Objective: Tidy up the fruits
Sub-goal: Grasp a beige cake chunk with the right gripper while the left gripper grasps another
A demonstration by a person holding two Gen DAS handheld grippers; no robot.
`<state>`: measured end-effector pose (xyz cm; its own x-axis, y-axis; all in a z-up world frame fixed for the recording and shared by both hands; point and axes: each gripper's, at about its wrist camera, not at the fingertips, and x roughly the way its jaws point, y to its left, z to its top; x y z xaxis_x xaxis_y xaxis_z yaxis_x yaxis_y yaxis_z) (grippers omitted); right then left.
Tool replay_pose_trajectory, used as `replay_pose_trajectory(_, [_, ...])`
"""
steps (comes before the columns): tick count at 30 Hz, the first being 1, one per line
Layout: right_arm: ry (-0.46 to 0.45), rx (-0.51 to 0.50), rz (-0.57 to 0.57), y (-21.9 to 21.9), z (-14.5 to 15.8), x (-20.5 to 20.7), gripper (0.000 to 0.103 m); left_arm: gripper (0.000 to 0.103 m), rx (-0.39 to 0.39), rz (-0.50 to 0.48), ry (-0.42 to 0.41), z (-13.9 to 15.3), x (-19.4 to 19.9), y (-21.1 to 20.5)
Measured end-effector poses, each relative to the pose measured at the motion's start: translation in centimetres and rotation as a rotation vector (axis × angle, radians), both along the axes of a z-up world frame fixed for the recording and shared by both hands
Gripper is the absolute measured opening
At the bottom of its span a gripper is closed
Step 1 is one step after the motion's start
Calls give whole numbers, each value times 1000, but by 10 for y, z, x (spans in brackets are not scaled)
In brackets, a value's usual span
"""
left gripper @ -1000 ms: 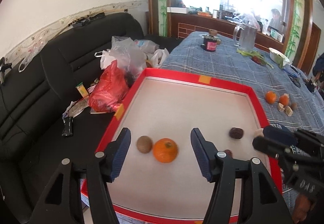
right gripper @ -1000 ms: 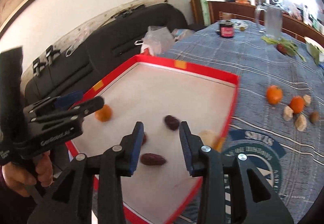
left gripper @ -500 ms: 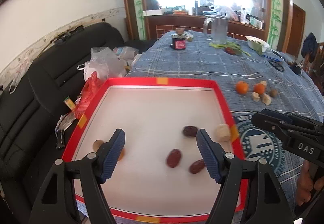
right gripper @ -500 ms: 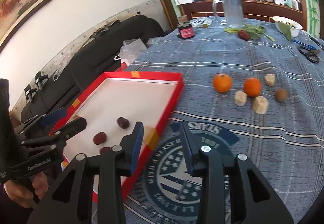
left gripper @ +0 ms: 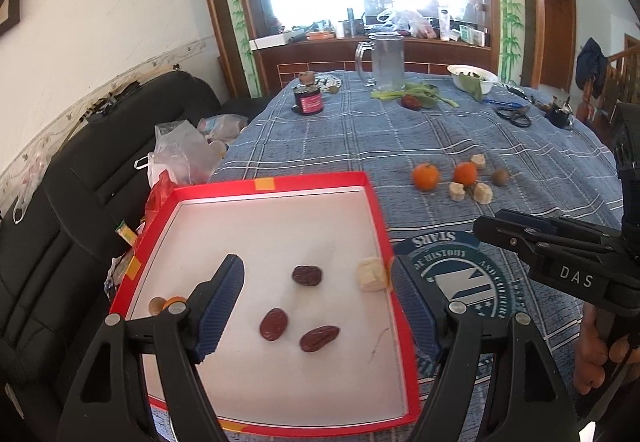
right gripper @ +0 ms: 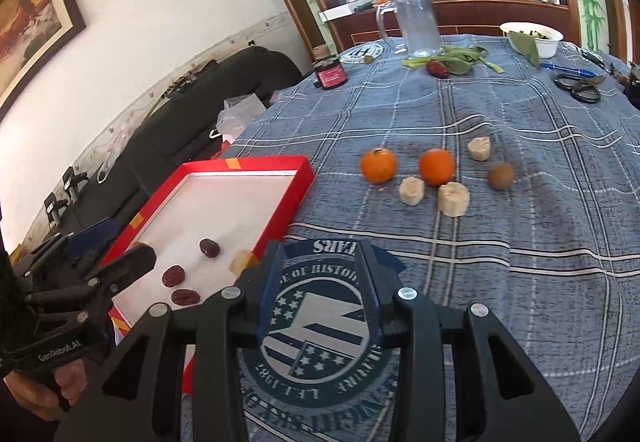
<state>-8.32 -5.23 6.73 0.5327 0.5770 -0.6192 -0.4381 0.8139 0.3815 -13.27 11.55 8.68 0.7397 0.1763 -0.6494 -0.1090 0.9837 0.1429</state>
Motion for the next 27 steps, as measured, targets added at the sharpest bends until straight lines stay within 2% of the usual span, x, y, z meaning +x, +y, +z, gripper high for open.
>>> replay_pose_trajectory(17, [11,6,-50,-39,-1,8,40,76,35,-63,22,4,15,-37])
replay_pose_trajectory(22, [25,-72,-89,-52,-4,22,39,76,10,-83,46,-3,25,-44])
replay_pose_trajectory(27, [110,-193,-117,-56,-18,58,39,76,-13,-95,79,-12,33,-48])
